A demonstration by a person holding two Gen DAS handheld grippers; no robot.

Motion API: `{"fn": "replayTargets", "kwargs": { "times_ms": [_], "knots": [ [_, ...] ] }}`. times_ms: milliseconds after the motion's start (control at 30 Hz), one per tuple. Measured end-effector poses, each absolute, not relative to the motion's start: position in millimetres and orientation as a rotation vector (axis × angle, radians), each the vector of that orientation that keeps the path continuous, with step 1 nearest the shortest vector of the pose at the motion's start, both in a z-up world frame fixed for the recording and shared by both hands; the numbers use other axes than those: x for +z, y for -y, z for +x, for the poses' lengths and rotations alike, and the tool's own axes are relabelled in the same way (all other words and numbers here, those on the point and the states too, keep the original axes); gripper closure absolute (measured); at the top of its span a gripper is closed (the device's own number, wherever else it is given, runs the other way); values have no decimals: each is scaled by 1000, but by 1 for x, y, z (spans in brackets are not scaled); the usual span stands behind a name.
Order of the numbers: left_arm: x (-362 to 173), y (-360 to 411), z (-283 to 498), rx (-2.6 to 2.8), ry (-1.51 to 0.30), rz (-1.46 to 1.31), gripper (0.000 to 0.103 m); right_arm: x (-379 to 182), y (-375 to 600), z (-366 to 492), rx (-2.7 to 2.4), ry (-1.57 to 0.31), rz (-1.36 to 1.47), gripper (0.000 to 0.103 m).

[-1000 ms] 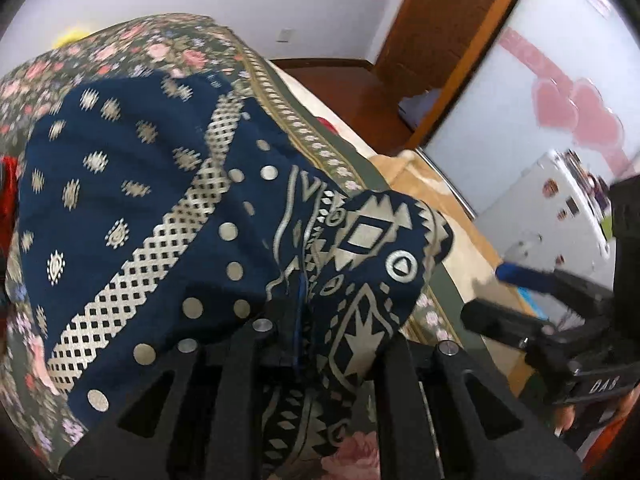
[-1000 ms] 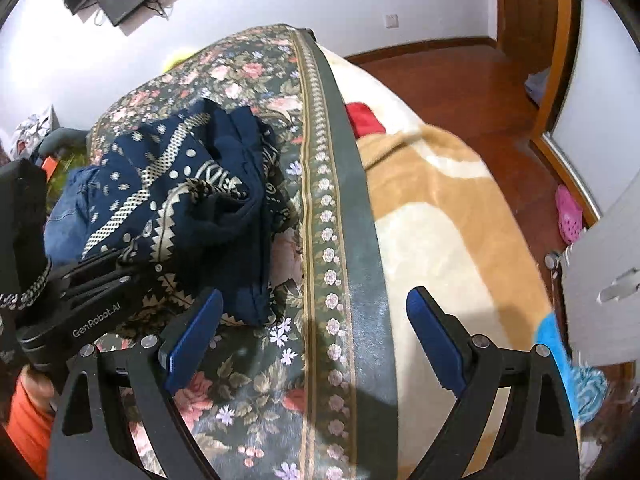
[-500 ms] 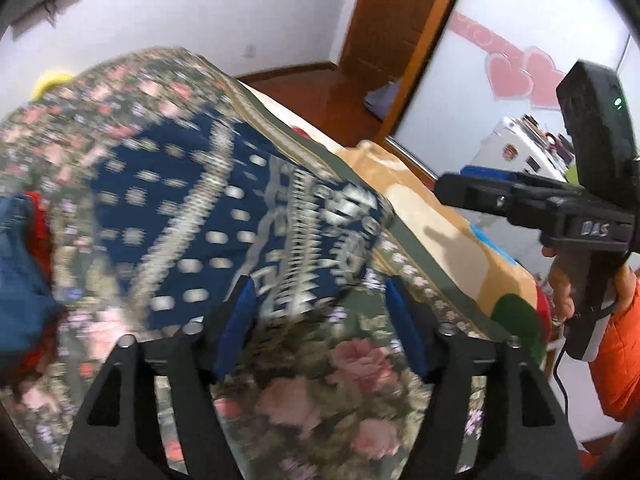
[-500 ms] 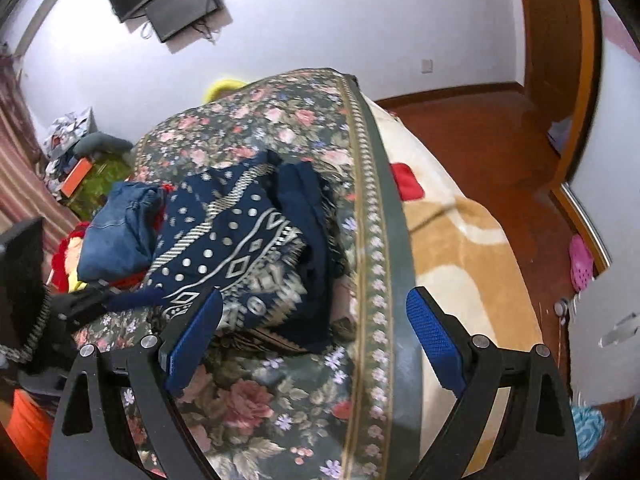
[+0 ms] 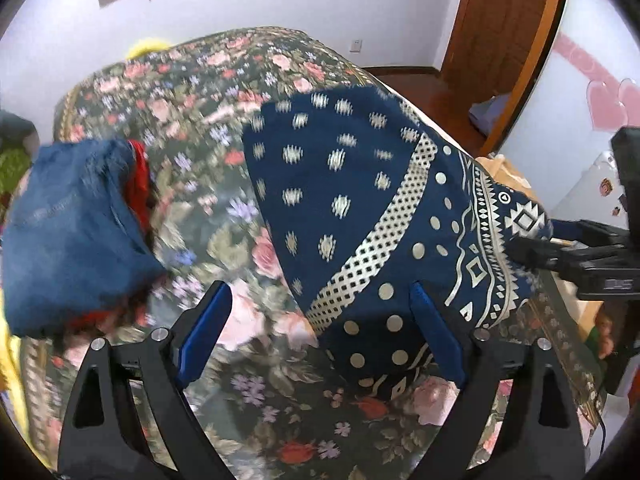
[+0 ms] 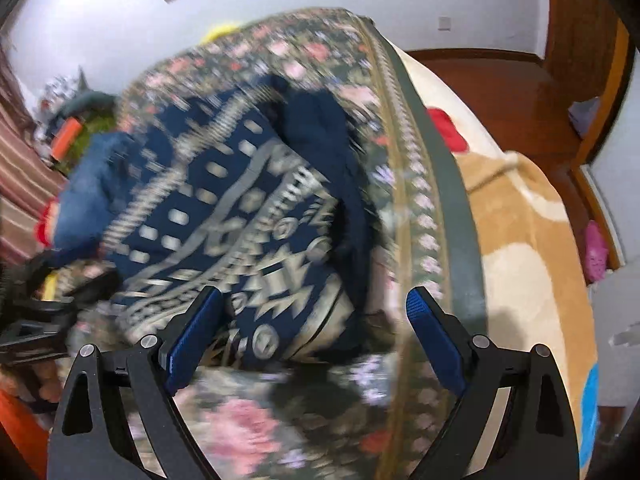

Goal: Fold large clothes

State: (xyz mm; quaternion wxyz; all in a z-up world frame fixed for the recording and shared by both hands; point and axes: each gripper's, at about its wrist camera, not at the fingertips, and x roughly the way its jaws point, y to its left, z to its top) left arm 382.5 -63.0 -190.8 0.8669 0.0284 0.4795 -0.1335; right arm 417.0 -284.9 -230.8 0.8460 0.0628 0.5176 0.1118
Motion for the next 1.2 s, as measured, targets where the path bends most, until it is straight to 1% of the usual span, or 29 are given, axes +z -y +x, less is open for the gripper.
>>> {"fn": "replayTargets", "kwargs": {
  "times_ms": [67,167,267,500,700,867,1000,1200],
  "knots": [
    [-195,60,381,-267,-995,33,0,-244,288,416,223,-1116,96,11],
    [-203,55,380,-282,-1011,-27,0,-250,294,413,230,-1121,95,11],
    [-201,52,379,-292,-1018,-26,0,-244,299,408,219,-1122,104,11],
    [-169,45,379,-205,-942,61,1,-209,296,394,265,-1052,57,11],
    [-155,36,391,-233,-917,24,1,-190,291,400,346,-994,106,11],
    [-173,33,413,-315,-1009,-91,1,-208,286,431,384,-1041,194,11],
    [-202,31,433,-392,-1129,-248,1,-236,294,456,380,-1126,297,11],
    [-236,35,457,-517,-1232,-432,0,-277,316,488,428,-1244,467,10]
  ]
}}
